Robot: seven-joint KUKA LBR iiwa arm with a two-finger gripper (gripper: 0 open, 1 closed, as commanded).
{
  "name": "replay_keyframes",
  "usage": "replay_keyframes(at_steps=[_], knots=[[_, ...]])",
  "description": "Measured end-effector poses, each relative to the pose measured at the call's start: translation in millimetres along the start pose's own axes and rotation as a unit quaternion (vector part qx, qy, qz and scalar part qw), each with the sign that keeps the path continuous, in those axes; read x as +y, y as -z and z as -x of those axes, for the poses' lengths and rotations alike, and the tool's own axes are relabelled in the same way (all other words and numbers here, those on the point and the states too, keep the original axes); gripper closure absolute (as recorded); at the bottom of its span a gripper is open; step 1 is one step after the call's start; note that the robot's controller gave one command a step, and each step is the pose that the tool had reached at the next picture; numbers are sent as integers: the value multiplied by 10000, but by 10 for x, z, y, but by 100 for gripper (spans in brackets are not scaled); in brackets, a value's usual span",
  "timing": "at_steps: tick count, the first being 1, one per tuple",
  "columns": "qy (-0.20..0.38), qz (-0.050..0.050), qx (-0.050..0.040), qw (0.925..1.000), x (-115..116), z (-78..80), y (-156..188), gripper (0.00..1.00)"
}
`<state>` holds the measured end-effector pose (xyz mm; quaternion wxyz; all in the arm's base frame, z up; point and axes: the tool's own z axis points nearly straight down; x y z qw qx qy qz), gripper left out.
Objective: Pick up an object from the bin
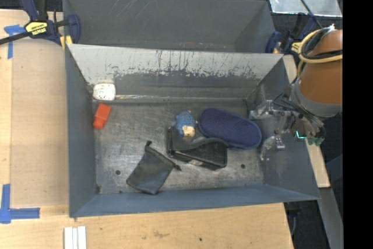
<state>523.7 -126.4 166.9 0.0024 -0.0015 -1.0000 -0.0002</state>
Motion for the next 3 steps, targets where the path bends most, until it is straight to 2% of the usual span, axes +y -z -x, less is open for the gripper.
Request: replay_keyframes(at_steps=[1,2,3], knots=[[292,-46,-111,9995,367,389,-921,0],[286,-53,-176,9994,357,421,-860,100],[308,-17,-87,9995,367,425,457,100]])
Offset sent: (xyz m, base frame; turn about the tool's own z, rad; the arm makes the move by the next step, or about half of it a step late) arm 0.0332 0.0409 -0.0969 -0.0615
